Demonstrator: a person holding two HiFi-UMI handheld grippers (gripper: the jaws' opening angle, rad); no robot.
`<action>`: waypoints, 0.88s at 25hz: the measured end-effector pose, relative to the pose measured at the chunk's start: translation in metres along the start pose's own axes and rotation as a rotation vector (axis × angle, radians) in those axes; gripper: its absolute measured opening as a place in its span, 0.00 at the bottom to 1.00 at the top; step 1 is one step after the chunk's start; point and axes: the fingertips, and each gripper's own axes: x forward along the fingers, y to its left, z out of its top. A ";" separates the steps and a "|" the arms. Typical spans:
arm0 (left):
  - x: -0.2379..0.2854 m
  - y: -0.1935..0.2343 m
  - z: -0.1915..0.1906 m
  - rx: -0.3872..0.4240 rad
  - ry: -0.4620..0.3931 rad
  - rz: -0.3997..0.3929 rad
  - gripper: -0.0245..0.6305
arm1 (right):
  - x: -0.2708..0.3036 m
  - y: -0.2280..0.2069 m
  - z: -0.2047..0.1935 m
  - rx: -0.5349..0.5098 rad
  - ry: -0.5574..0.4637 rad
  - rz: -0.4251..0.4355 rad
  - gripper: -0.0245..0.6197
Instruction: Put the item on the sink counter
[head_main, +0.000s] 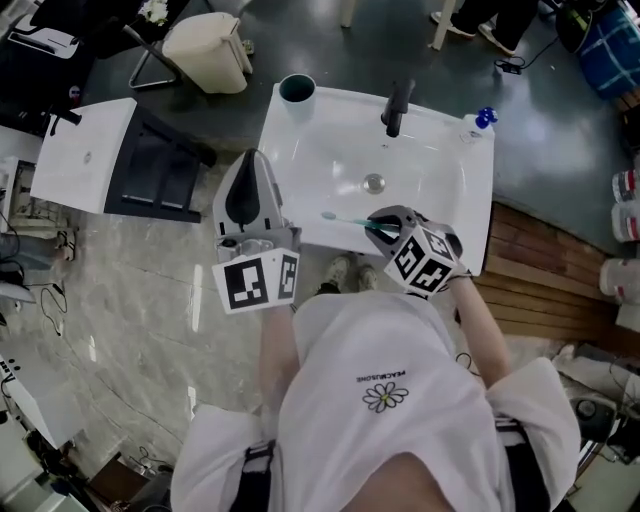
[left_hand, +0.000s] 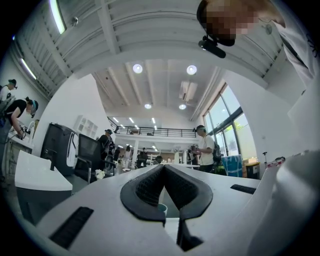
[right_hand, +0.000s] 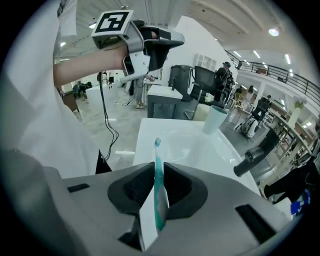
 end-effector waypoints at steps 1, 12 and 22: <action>-0.001 0.002 -0.002 0.000 0.003 0.005 0.06 | 0.005 0.004 -0.005 0.003 0.007 0.016 0.11; -0.005 0.008 -0.009 -0.006 0.032 0.025 0.06 | 0.022 0.028 -0.036 0.088 0.001 0.125 0.11; -0.005 0.003 -0.014 -0.007 0.049 0.013 0.06 | 0.033 0.039 -0.062 0.087 0.057 0.154 0.11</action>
